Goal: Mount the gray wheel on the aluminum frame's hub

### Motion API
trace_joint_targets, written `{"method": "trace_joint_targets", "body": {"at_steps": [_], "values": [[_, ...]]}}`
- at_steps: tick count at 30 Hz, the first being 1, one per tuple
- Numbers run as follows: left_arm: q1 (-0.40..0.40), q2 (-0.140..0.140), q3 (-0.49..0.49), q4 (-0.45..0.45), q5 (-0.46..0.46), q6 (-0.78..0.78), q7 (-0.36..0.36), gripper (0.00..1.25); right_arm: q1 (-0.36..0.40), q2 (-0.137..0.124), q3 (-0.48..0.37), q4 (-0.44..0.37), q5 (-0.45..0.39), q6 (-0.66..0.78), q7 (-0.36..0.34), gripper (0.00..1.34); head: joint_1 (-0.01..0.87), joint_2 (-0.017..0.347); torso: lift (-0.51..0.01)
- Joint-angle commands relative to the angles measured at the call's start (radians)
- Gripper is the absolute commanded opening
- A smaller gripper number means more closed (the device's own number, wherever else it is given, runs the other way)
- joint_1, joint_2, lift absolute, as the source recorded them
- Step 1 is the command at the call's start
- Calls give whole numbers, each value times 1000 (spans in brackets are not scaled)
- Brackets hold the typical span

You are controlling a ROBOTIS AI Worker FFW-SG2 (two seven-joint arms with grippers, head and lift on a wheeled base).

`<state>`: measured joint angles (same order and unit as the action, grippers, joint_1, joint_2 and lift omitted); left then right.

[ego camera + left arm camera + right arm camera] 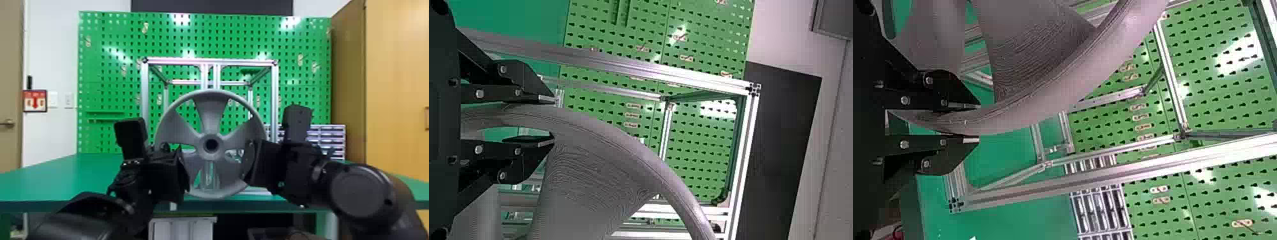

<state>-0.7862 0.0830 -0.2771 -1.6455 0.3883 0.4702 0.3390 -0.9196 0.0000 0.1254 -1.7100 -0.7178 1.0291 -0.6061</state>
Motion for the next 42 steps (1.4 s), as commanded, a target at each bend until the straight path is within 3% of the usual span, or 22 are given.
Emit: {"method": "trace_joint_targets", "body": {"at_steps": [1,18,42], "values": [[-19,-6,1,12,3,16,0,334,-18,1,-3,7,0,20,0,218,-5,6,-499],[-51,-20,4,32,-25,68,0,336,-65,1,-10,61,-14,78,0,218,-5,6,-499],[-120,-34,10,141,-51,90,-12,336,-116,1,-21,164,9,66,2,218,-5,6,-499]]}}
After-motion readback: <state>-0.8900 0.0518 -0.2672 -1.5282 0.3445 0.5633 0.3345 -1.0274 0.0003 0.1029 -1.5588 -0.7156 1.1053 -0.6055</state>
